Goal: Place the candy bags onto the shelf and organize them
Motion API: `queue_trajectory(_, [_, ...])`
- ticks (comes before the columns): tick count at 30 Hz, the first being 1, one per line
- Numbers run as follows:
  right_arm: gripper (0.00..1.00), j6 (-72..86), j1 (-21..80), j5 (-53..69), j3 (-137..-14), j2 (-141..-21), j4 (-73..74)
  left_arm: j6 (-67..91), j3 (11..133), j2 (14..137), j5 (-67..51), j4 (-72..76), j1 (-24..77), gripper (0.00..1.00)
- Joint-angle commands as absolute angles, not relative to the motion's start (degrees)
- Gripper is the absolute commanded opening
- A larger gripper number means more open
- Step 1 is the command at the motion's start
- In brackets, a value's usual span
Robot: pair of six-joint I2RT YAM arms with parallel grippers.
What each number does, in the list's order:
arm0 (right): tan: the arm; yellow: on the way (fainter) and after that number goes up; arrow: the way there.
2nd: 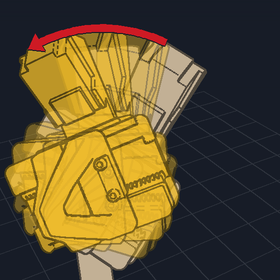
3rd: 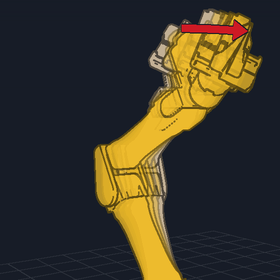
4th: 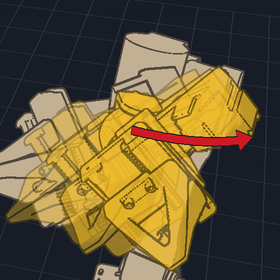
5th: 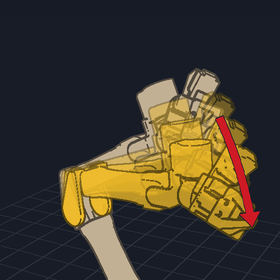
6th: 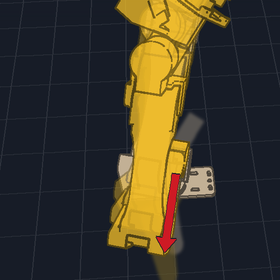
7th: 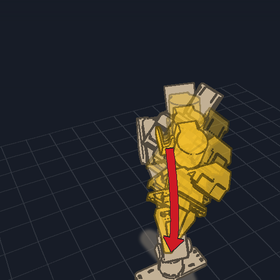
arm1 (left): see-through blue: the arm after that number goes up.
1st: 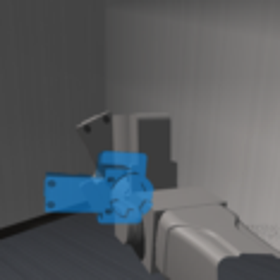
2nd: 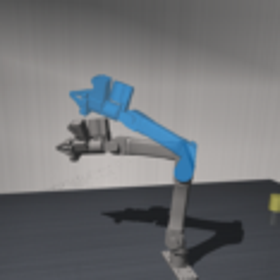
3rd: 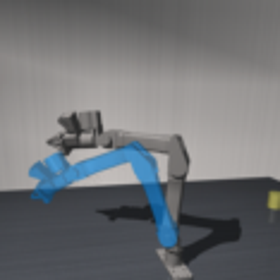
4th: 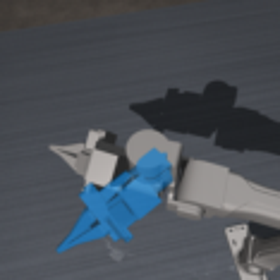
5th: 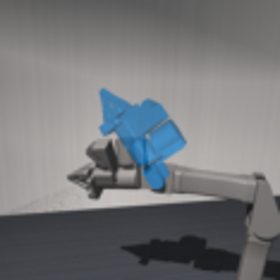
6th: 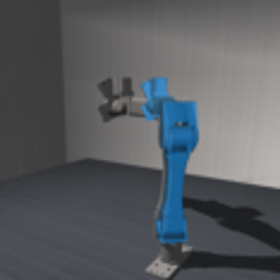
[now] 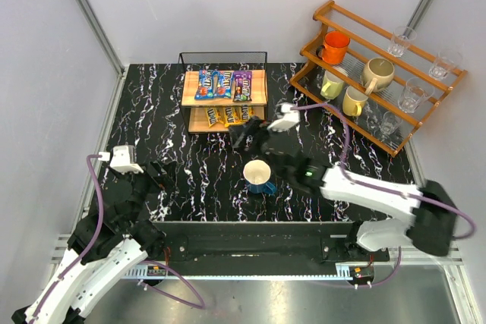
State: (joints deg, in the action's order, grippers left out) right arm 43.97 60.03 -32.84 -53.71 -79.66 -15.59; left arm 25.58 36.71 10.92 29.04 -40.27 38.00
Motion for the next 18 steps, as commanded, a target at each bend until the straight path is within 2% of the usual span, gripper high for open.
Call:
queue_trajectory(1, [1.0, 32.8, 59.6, -36.6, -47.3, -60.4, -2.6, 26.2, 38.1, 11.5, 30.7, -38.7, 38.3, 0.99])
queue_trajectory(10, [1.0, 31.5, 59.6, -46.5, -35.2, -23.0, 18.2, 26.1, 38.3, 13.3, 30.7, -38.4, 38.4, 0.99])
queue_trajectory(13, [1.0, 32.1, 59.5, -48.3, -33.8, -15.8, 22.8, 26.4, 38.9, 15.5, 30.7, -38.3, 38.4, 0.99])
queue_trajectory(18, [1.0, 33.3, 59.5, -50.3, -34.0, -11.8, 28.5, 27.5, 39.3, 17.8, 31.8, -38.5, 38.4, 0.99])
